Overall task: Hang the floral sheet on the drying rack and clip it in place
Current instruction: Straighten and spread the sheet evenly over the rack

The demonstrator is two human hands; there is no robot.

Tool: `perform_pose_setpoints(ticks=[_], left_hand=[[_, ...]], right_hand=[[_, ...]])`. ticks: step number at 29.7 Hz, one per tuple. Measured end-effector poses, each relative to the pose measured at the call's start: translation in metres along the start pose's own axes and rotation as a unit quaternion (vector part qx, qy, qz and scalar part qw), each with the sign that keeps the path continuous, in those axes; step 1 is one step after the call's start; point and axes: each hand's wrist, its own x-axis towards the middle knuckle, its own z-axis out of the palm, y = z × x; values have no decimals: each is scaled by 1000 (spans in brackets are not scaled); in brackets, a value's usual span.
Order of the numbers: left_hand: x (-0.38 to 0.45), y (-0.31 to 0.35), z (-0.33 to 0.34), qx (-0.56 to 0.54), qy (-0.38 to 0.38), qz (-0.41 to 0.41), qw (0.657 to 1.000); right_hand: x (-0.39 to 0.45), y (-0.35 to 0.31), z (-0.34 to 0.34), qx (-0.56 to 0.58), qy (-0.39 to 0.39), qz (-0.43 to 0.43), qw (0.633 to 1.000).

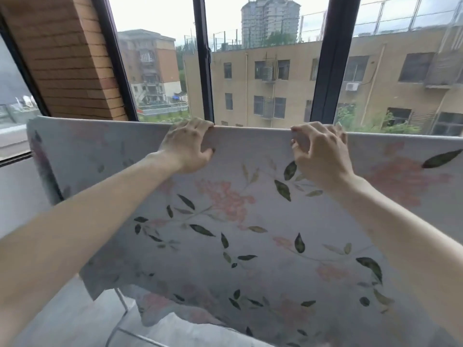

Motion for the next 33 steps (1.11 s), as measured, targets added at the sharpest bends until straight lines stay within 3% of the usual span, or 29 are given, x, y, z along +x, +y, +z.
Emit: perform_pose_setpoints(ticks=[4,13,29,33], left_hand=[[-39,-97,-18,33,-32,-61,997],[-111,-245,-48,51,-36,-141,988],[-93,-390,-55,21,0,-239,971],[-85,-434,-52,19,25,-261,965]], right_hand=[[16,-77,51,8,-45,-18,999],[46,-224,145,33,-99,-84,991],[130,-372,249,57,-203,-207,956],[147,-395,280,63,-171,-220,958]])
